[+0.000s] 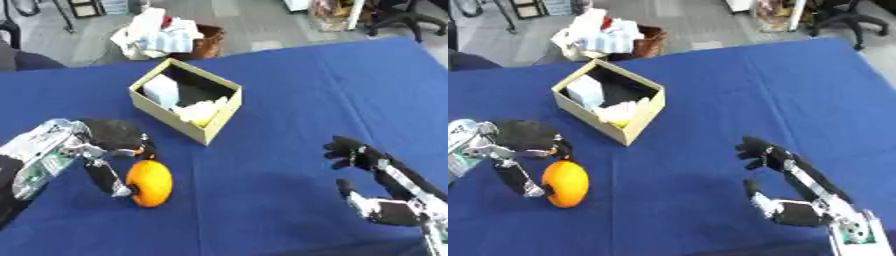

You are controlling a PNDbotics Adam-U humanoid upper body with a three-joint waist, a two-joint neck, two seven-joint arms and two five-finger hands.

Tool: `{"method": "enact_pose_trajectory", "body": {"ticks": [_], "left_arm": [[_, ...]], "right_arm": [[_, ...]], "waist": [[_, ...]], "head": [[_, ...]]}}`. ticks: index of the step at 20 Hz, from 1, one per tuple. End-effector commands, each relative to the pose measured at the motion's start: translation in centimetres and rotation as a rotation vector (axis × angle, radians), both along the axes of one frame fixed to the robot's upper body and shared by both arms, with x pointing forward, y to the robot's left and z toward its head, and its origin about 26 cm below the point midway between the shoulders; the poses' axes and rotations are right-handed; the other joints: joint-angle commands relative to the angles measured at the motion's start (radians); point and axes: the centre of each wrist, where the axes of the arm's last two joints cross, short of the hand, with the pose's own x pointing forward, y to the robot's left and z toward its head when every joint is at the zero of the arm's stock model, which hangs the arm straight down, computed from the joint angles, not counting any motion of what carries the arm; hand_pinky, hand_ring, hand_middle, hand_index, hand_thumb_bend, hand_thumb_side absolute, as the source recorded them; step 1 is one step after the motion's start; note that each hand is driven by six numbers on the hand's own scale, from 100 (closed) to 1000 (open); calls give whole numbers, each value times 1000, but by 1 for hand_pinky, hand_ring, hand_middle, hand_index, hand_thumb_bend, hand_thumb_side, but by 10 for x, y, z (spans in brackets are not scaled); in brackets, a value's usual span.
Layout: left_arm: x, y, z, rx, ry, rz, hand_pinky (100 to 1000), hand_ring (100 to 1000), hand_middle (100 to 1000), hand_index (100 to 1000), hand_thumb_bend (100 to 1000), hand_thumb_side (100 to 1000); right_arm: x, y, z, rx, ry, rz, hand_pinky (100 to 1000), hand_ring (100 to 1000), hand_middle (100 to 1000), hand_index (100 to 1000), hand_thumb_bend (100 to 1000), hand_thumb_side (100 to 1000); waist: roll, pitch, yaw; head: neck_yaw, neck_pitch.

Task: Pick up objects on the table and place them in the box.

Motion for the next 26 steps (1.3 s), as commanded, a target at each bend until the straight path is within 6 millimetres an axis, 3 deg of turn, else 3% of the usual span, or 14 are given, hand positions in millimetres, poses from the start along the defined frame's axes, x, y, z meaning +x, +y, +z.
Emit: {"method": "enact_pose_trajectory", "body": {"ticks": [1,7,10,13,17,20,23,26], "left_arm": [[1,4,24,-102,-82,17,707,539,511,706,100,290],[1,1,80,-237,-217,33,713,542,514,708,100,269],[14,1,101,-284,-257,85,718,552,521,716,100,266],[41,-3,108,-309,-283,166,723,565,534,729,100,265],[81,-11,98,-301,-301,282,731,583,555,746,100,273],[105,-22,82,-279,-319,348,749,617,595,774,148,284],[121,-31,61,-257,-341,392,767,662,634,800,138,282],[129,-36,43,-247,-351,420,800,717,716,865,194,289]], "right_arm": [[2,-3,9,-10,-31,0,735,841,861,1000,100,381],[2,-3,8,-10,-27,-4,735,841,861,1000,100,380],[1,-3,7,-11,-22,-3,735,841,861,1000,100,379],[1,-3,6,-9,-19,-1,735,841,861,1000,100,379],[1,-2,5,-3,-18,0,735,841,861,1000,100,378],[1,0,5,1,-17,6,735,841,861,1000,100,378],[1,2,5,7,-18,13,735,841,861,1000,100,379],[1,3,6,11,-19,15,734,840,860,1000,100,379]], "waist": [[9,-20,3],[8,-23,8],[7,-26,9],[5,-29,7],[0,-29,2],[-4,-28,-1],[-9,-27,-7],[-12,-26,-11]], "head": [[-2,-13],[-6,-9],[-8,-7],[-9,-5],[-11,-5],[-14,-4],[-10,-5],[-4,-6]]}}
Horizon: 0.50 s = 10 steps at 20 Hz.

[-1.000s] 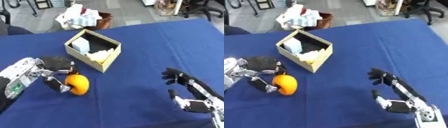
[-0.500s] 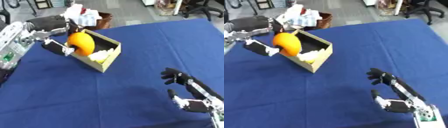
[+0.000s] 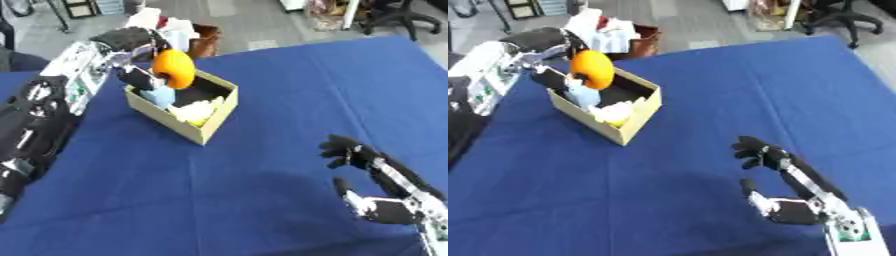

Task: Pick up objects on the table and place them in the box.

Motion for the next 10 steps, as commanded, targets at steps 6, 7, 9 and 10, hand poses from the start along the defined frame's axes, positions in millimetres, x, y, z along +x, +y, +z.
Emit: {"method": "enact_pose_trajectory", "body": {"ticks": [6,7,9,10], "left_arm": [[9,2,-1,0,-89,65,846,787,819,919,346,299],[8,4,3,-1,-103,64,852,796,830,924,349,341],[4,9,12,-10,-130,50,865,812,855,936,351,462],[1,12,18,-17,-145,38,870,817,864,940,355,507]], "right_arm": [[2,2,6,11,-20,11,734,840,860,1000,100,380],[2,2,7,11,-20,10,734,840,860,1000,100,380],[2,1,7,10,-20,8,735,840,860,1000,100,380],[2,1,7,10,-20,7,735,840,860,1000,100,379]], "waist": [[-13,-25,0],[-13,-25,1],[-12,-25,4],[-11,-25,5]], "head": [[4,-9],[3,-10],[0,-10],[-1,-11]]}}
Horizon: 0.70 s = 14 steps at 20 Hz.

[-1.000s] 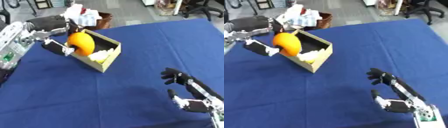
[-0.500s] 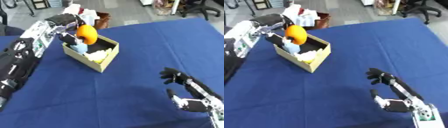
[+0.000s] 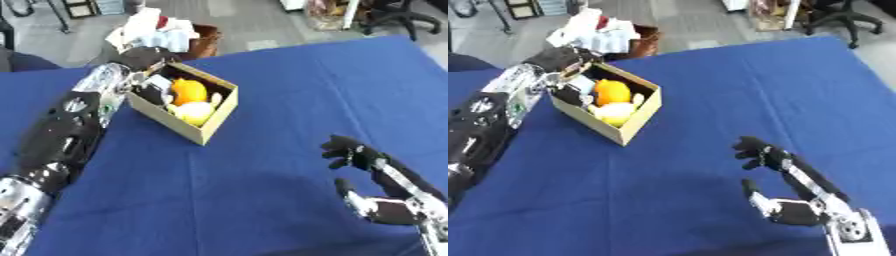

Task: Pick up objects on the table and place them in the box.

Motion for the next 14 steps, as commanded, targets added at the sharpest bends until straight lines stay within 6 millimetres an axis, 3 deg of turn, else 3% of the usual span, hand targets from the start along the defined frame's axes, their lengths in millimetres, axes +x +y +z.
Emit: {"method": "enact_pose_trajectory", "body": {"ticks": [1,2,5,6,10,14], "left_arm": [[-7,16,37,-14,-97,-23,870,817,864,940,345,516],[-11,19,43,-26,-113,-38,866,812,858,937,324,489],[-35,31,65,-146,-199,-104,839,779,814,923,137,344],[-45,33,70,-200,-216,-124,832,770,803,919,100,334],[-94,40,62,-604,-222,-218,790,733,751,897,100,496],[-151,47,31,-970,-176,-302,763,715,728,886,100,565]], "right_arm": [[2,0,7,3,-22,4,735,840,860,1000,100,380],[2,0,7,2,-22,3,735,840,860,1000,100,380],[2,-1,7,2,-23,-1,735,840,860,1000,100,380],[2,-1,7,2,-24,-2,735,840,859,1000,100,380],[2,-2,8,6,-26,-6,734,840,859,1000,100,384],[3,-2,10,19,-29,-12,729,831,849,1000,100,402]], "waist": [[-11,-24,5],[-10,-24,6],[-9,-23,12],[-9,-22,13],[-9,-21,24],[-11,-14,35]], "head": [[-4,-10],[-4,-10],[-5,-12],[-4,-12],[-7,-14],[0,-16]]}}
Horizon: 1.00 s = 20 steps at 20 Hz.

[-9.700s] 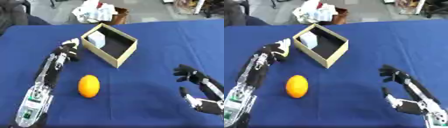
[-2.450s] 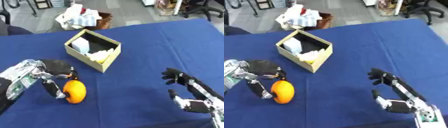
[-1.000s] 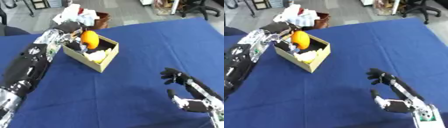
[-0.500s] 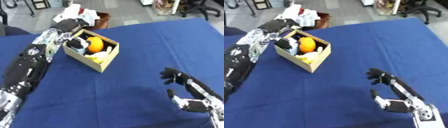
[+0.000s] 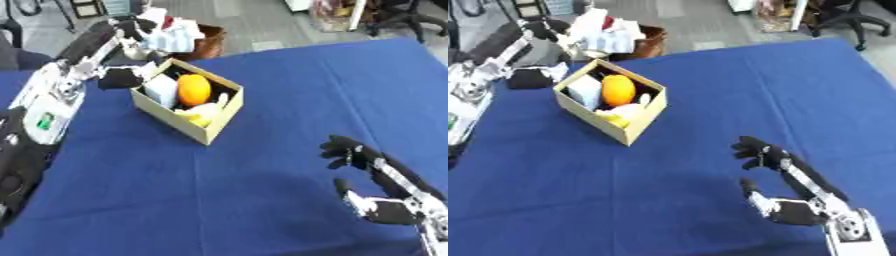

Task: Pick up objects on the table and place them in the box.

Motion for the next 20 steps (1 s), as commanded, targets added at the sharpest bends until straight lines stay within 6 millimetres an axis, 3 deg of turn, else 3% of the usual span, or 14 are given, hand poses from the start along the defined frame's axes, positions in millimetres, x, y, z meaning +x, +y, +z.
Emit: {"method": "enact_pose_trajectory", "body": {"ticks": [1,4,5,7,9,13,20], "left_arm": [[-37,3,10,-230,-57,-74,758,712,722,881,100,579],[-66,10,-26,-410,7,-51,745,705,709,874,100,639],[-73,10,-38,-466,33,-31,743,703,709,874,100,581],[-81,9,-57,-545,81,-3,736,696,700,868,100,717],[-82,8,-73,-611,146,13,729,688,692,866,100,759],[-81,9,-87,-676,208,22,723,681,685,862,100,783],[-81,11,-91,-687,216,40,718,674,679,859,100,779]], "right_arm": [[2,-1,9,26,-27,-6,723,824,843,998,100,416],[2,-1,6,81,0,-9,711,809,830,991,100,436],[2,-1,5,97,9,-9,709,806,827,990,100,426],[1,-1,4,121,21,-4,705,801,823,987,100,445],[1,-1,3,141,30,0,702,797,819,984,100,450],[2,0,4,176,39,4,695,788,810,978,100,459],[2,0,3,198,56,3,693,785,807,976,100,458]], "waist": [[-11,-12,4],[-10,-11,15],[-11,-12,18],[-14,-13,24],[-16,-15,26],[-18,-16,22],[-17,-14,23]], "head": [[3,-9],[7,-4],[11,1],[13,6],[18,10],[17,11],[15,15]]}}
